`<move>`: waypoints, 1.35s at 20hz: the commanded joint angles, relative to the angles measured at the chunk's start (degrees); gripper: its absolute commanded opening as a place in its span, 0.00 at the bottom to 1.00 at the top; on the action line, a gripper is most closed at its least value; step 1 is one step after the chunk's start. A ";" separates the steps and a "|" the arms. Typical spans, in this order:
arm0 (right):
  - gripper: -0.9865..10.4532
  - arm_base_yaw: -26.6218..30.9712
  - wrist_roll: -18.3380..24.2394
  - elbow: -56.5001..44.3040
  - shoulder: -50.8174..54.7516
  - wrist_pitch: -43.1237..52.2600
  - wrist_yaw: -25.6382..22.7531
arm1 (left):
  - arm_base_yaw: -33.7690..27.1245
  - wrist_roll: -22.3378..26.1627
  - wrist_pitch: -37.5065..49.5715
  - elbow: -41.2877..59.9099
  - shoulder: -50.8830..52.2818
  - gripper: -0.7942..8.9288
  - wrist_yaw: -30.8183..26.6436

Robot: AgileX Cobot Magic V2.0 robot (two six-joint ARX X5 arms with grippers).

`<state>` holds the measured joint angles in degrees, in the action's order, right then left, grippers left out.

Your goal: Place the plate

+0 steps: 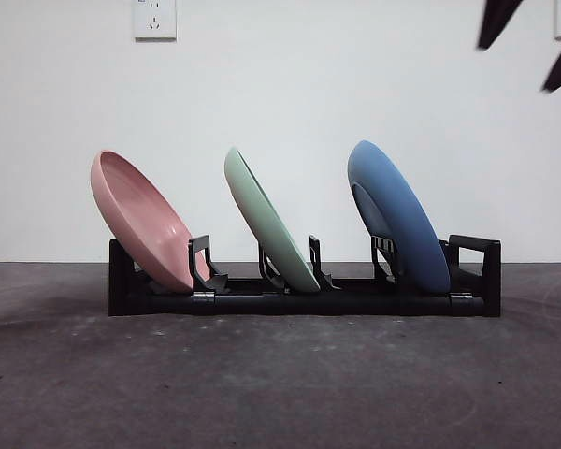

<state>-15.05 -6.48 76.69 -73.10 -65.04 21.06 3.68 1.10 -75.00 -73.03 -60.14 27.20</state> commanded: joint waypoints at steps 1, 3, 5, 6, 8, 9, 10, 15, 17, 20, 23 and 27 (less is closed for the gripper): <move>0.40 -0.33 0.74 4.55 -6.69 3.87 2.93 | 0.20 0.90 0.68 -1.53 -0.52 0.48 0.26; 0.39 -0.33 0.44 8.41 -11.65 7.96 5.66 | 0.20 0.85 0.94 -1.53 -0.52 0.48 0.26; 0.35 -0.33 0.48 12.66 -16.22 9.97 6.58 | 0.20 0.85 2.21 -1.53 -0.52 0.48 0.26; 0.35 -0.33 0.50 14.84 -18.40 10.08 6.60 | 0.20 0.85 3.08 -1.53 -0.52 0.48 0.26; 0.35 -0.33 0.79 18.78 -22.80 10.25 6.62 | 0.20 0.85 4.31 -1.53 -0.52 0.48 0.26; 0.35 -0.33 0.92 20.35 -24.81 10.40 6.86 | 0.20 0.85 4.57 -1.53 -0.52 0.48 0.26; 0.35 -0.33 0.94 21.81 -26.71 10.43 7.54 | 0.20 0.85 4.57 -1.53 -0.52 0.48 0.26; 0.31 -0.94 0.92 23.93 -31.85 13.18 8.02 | 0.20 0.85 4.59 -1.53 -0.52 0.48 0.26; 0.31 -1.16 0.87 23.93 -32.76 13.88 8.09 | 0.20 0.85 4.85 -1.53 -0.52 0.48 0.26; 0.26 -1.70 0.85 23.93 -34.01 14.01 7.91 | 0.20 0.85 4.85 -1.53 -0.52 0.48 0.26; 0.13 -2.21 0.87 23.93 -34.07 13.99 7.39 | 0.20 0.85 4.85 -1.53 -0.52 0.48 0.26; 0.10 -2.38 0.90 23.93 -34.03 12.76 7.43 | 0.20 0.85 4.85 -1.53 -0.52 0.48 0.26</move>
<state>-16.97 -6.20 99.29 -106.24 -52.27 28.34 3.68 1.10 -70.54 -73.03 -60.14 27.20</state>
